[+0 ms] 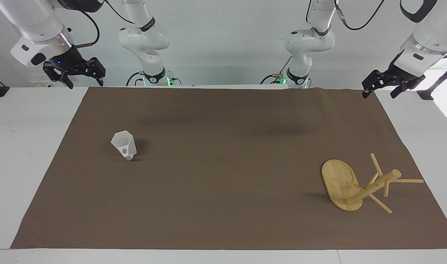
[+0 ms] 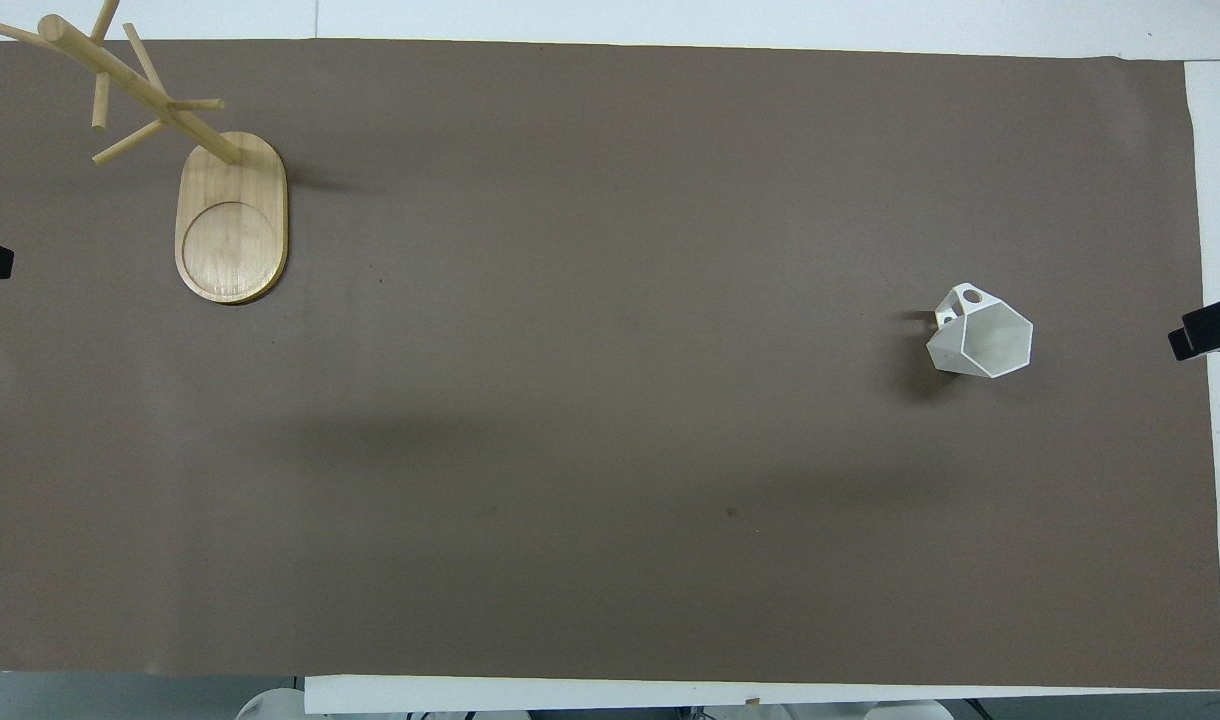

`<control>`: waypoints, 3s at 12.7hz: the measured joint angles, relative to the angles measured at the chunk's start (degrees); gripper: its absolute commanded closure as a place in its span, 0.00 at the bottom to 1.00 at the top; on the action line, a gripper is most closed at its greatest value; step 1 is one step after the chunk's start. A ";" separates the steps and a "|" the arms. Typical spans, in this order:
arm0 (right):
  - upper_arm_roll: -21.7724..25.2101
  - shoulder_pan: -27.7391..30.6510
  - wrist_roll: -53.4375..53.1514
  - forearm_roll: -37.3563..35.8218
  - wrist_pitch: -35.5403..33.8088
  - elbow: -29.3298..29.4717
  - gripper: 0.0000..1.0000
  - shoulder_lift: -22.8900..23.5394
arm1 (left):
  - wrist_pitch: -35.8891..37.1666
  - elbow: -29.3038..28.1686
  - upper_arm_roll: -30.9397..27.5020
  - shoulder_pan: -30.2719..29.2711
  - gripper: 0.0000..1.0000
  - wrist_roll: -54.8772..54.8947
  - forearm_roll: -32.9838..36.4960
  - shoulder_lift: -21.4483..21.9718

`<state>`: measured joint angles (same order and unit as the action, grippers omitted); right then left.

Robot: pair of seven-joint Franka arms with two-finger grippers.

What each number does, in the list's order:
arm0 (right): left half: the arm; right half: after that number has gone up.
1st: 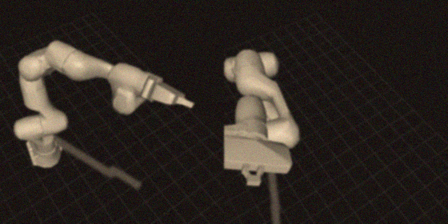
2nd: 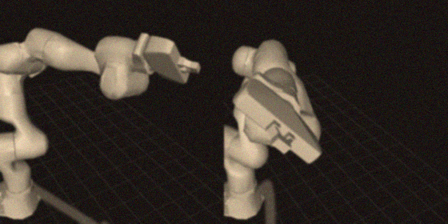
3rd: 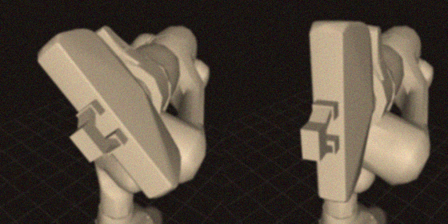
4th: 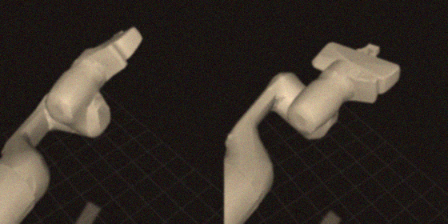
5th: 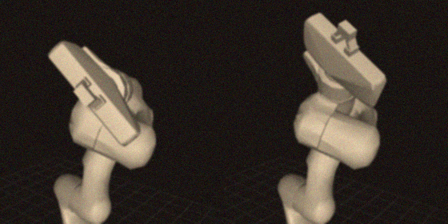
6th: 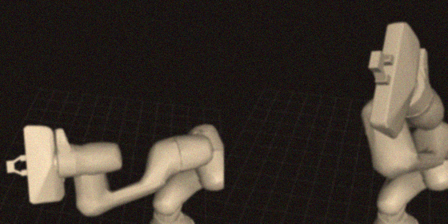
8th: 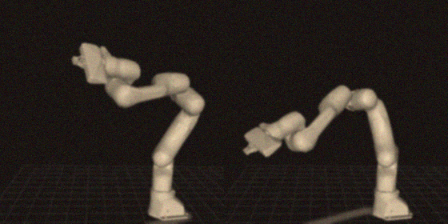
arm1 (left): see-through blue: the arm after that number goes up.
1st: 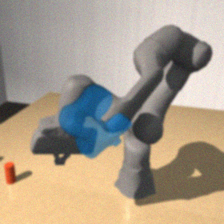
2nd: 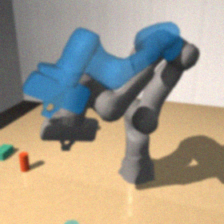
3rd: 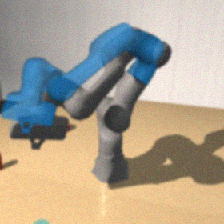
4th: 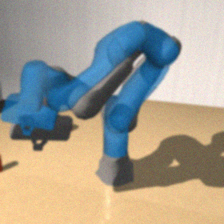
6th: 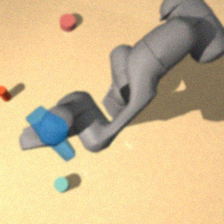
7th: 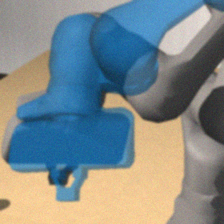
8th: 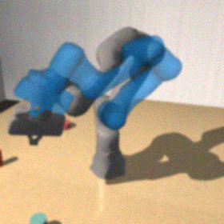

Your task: Hang cup on rack

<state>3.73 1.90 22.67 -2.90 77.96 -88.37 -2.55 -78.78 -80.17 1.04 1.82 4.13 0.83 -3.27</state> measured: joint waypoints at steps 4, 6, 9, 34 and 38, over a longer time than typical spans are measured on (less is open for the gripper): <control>0.46 6.35 34.76 2.61 6.95 -0.27 0.00 1.54 | 0.00 0.00 0.00 0.00 0.00 0.00 0.00 0.00; 0.65 13.18 52.16 9.90 7.75 0.75 0.00 5.66 | 0.00 0.00 0.00 0.00 0.00 0.00 0.00 0.00; 0.65 21.89 73.32 21.83 5.20 3.21 0.00 14.70 | 0.00 0.00 0.00 0.00 0.00 0.00 0.00 0.00; -4.62 26.87 124.28 55.12 -2.82 -7.12 0.02 44.91 | 0.00 0.00 0.00 0.00 0.00 0.00 0.00 0.00; -4.73 26.02 125.16 55.55 -2.66 -7.73 0.70 44.89 | 0.00 0.00 0.00 0.00 0.00 0.00 0.00 0.00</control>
<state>-1.00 27.92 147.83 52.65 75.31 -96.11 42.33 -78.78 -80.17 1.04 1.82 4.13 0.83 -3.27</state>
